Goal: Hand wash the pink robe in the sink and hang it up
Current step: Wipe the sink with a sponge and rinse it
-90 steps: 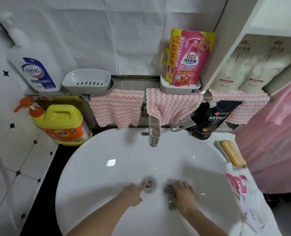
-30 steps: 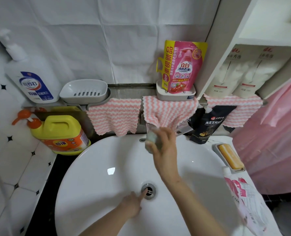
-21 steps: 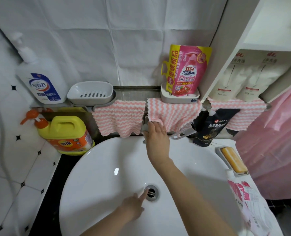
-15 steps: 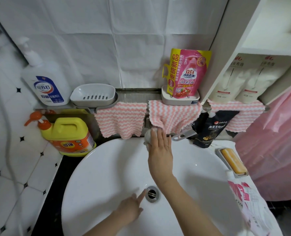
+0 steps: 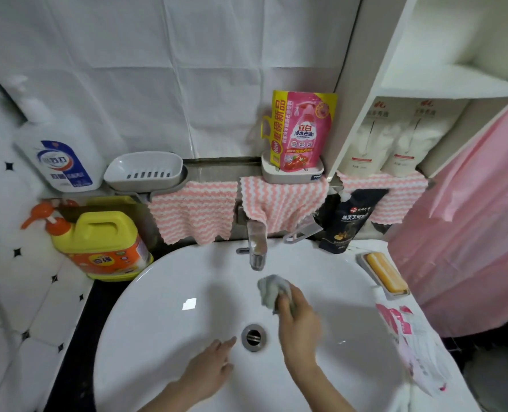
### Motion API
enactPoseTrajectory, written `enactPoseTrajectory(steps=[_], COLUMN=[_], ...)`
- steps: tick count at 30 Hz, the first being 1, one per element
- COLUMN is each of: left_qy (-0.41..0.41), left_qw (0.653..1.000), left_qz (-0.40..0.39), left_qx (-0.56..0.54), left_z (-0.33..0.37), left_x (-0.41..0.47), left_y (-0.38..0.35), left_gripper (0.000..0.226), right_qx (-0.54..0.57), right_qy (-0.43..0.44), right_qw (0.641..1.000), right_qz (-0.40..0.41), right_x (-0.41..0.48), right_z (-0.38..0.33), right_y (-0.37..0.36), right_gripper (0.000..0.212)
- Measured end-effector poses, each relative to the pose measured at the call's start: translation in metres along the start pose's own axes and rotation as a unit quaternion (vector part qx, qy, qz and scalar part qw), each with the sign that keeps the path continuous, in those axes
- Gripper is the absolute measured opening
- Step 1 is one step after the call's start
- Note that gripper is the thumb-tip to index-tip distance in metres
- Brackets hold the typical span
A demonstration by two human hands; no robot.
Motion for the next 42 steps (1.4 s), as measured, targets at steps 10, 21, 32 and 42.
enactPoseTrajectory(steps=[10,21,32,42], left_qy=[0.011,0.013,0.028,0.007], left_qw=[0.994,0.992,0.986,0.985], left_qz=[0.074,0.093,0.119,0.127], left_qx=[-0.082,-0.084,-0.109,-0.114], left_z=[-0.016,-0.029,-0.059,-0.045], left_x=[-0.017,-0.019,-0.029,-0.023], left_y=[0.011,0.018,0.023,0.029], left_gripper=[0.037,0.030,0.023,0.022], right_qx=[0.180,0.228,0.439,0.081], right_qy=[-0.071,-0.146,-0.106,0.190], right_qw=[0.961,0.961,0.888,0.976], right_qz=[0.200,0.056,-0.086,-0.072], right_x=[0.141,0.115,0.088,0.036], right_z=[0.024,0.055,0.015,-0.065], right_y=[0.043,-0.047,-0.052,-0.045], right_gripper=[0.027,0.027,0.028,0.052])
Point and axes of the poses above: each hand's wrist, its own x-axis towards the middle knuckle, its own y-axis out of the back of the hand, z = x × y, the point moved 10 cm from there along x, towards the middle knuckle, and after that the axes turned 10 degrees about -z, right-handed, at the moved point
